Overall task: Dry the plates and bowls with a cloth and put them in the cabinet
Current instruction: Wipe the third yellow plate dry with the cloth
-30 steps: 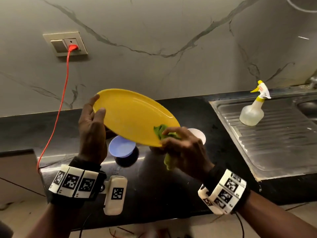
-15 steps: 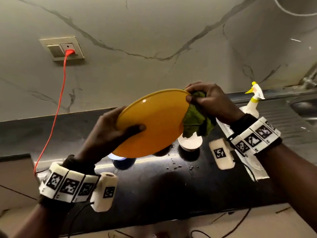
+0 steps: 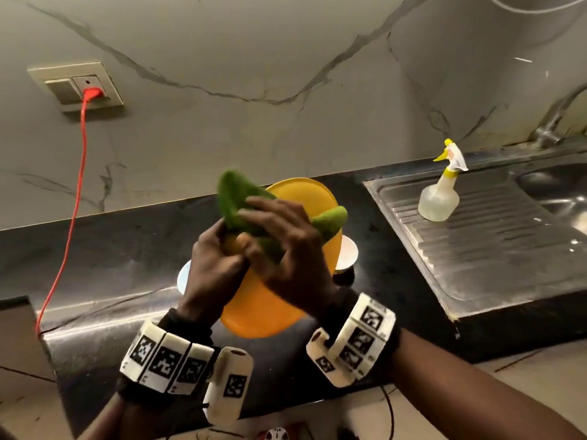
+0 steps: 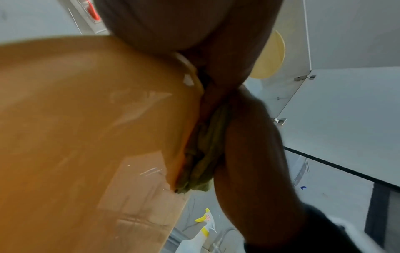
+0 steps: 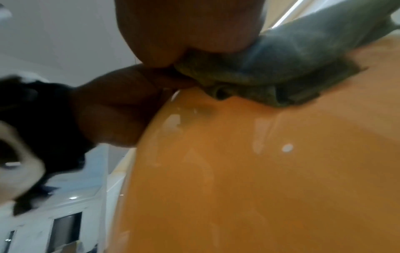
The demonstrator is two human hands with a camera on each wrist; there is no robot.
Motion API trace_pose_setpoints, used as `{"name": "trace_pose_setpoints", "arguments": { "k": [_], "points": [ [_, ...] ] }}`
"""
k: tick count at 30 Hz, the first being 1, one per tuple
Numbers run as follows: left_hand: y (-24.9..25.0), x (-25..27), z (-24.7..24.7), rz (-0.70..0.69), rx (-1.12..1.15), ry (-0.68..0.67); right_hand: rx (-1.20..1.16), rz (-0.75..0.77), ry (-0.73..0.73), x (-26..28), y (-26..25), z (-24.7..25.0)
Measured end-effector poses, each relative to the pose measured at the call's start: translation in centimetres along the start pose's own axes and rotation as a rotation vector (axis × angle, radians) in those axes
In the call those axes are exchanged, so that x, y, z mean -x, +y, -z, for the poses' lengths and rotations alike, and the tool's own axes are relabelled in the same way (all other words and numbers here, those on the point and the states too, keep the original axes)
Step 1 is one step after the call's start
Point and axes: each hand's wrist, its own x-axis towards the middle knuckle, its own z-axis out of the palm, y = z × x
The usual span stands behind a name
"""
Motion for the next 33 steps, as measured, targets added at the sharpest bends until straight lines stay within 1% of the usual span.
{"name": "trace_pose_setpoints", "arguments": {
  "k": [2, 4, 5, 6, 7, 8, 9, 10, 11, 12, 13, 15, 16, 20, 21, 22, 23, 25, 27, 30, 32, 33],
  "points": [
    [0.0, 0.1, 0.0, 0.01, -0.002, 0.015, 0.107, 0.139, -0.022, -0.1, 0.2, -0.9],
    [-0.1, 0.1, 0.0, 0.001, -0.029, 0.012, 0.182, 0.176, -0.014, -1.4, 1.6, -0.8],
    [-0.1, 0.1, 0.1, 0.001, -0.036, 0.02, 0.197, 0.154, 0.004, -2.2, 2.6, -0.5],
    [-0.2, 0.2, 0.2, 0.006, -0.031, 0.033, 0.176, 0.082, 0.042, -2.9, 3.8, 0.0],
    [-0.2, 0.3, 0.4, 0.017, -0.013, 0.045, 0.13, -0.042, 0.091, -3.5, 4.9, 0.7],
    [-0.2, 0.5, 0.5, 0.026, 0.008, 0.048, 0.084, -0.198, 0.133, -4.0, 5.7, 1.5],
    [-0.2, 0.7, 0.7, 0.03, 0.024, 0.047, 0.059, -0.344, 0.141, -4.2, 6.5, 2.1],
    [-0.3, 0.8, 1.0, 0.024, 0.033, 0.045, 0.044, -0.456, 0.112, -4.2, 7.0, 2.4],
    [-0.3, 1.0, 1.2, 0.017, 0.036, 0.036, 0.031, -0.503, 0.079, -3.9, 7.2, 2.6],
    [-0.4, 1.1, 1.3, 0.012, 0.043, 0.035, 0.01, -0.491, 0.061, -3.6, 7.1, 2.6],
    [-0.6, 1.0, 1.4, 0.012, 0.048, 0.039, -0.01, -0.441, 0.065, -3.5, 6.5, 2.4],
    [-1.2, 1.0, 1.4, 0.011, 0.015, 0.046, -0.028, -0.302, 0.078, -3.2, 5.0, 1.4],
    [-1.5, 1.0, 1.4, 0.011, -0.007, 0.047, -0.019, -0.224, 0.057, -3.0, 4.2, 0.6],
    [-2.0, 1.1, 0.9, -0.018, 0.026, 0.062, 0.033, 0.129, -0.147, -1.3, 1.5, -2.0],
    [-2.0, 1.1, 0.9, -0.023, 0.034, 0.062, 0.034, 0.185, -0.162, -1.3, 1.4, -2.1],
    [-2.0, 1.0, 1.0, -0.025, 0.036, 0.057, 0.044, 0.213, -0.148, -1.7, 1.6, -2.1],
    [-1.9, 0.9, 1.0, -0.022, 0.034, 0.052, 0.069, 0.21, -0.109, -2.3, 1.9, -2.0],
    [-1.8, 0.8, 1.2, -0.007, 0.056, 0.058, 0.126, 0.122, 0.016, -3.8, 2.8, -1.5],
    [-1.7, 1.0, 1.4, -0.013, 0.1, 0.078, 0.129, -0.02, 0.115, -4.9, 4.0, -0.4],
    [-1.9, 1.2, 2.1, -0.034, 0.126, 0.102, -0.016, -0.301, 0.071, -5.6, 5.9, 1.5],
    [-2.1, 1.3, 2.6, -0.044, 0.143, 0.1, -0.048, -0.481, 0.063, -5.1, 7.5, 2.4],
    [-2.2, 1.4, 2.8, -0.046, 0.153, 0.087, -0.051, -0.537, 0.063, -4.8, 8.1, 2.7]
  ]
}}
